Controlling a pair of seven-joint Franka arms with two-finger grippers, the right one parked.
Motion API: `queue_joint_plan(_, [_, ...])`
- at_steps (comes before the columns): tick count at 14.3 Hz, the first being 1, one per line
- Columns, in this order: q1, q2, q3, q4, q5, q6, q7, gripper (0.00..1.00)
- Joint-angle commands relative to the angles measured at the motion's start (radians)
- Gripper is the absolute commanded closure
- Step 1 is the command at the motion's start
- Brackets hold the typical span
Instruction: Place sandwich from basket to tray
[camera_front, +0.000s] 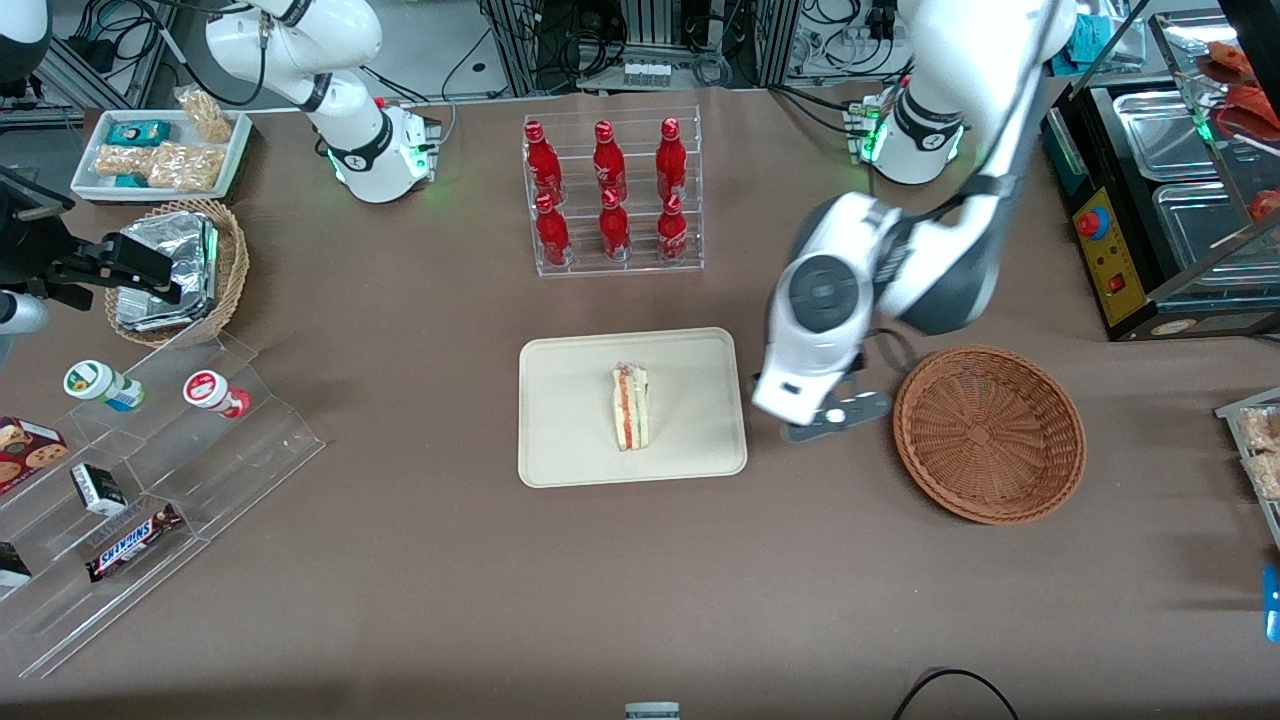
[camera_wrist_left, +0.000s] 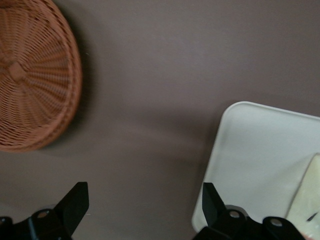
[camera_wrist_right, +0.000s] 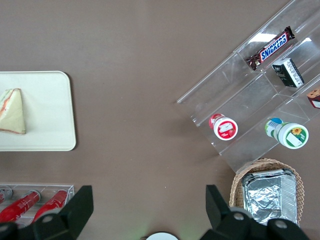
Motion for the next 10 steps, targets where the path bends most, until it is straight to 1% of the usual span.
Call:
queue_joint_plan(1, [0.082,-0.161,-0.011,-0.157,-0.011,0.006,0.140,0.00])
queue_joint_plan(5, [0.181,-0.247,-0.009,-0.168,-0.014,-0.113,0.344,0.00])
queue_joint_plan(7, [0.255,-0.283,-0.021,-0.158,-0.016,-0.179,0.427,0.00])
queue_joint_plan(9, [0.356,-0.317,-0.093,-0.139,-0.025,-0.244,0.539,0.00])
queue_joint_plan(10, [0.394,-0.323,-0.113,-0.116,-0.025,-0.285,0.593,0.00])
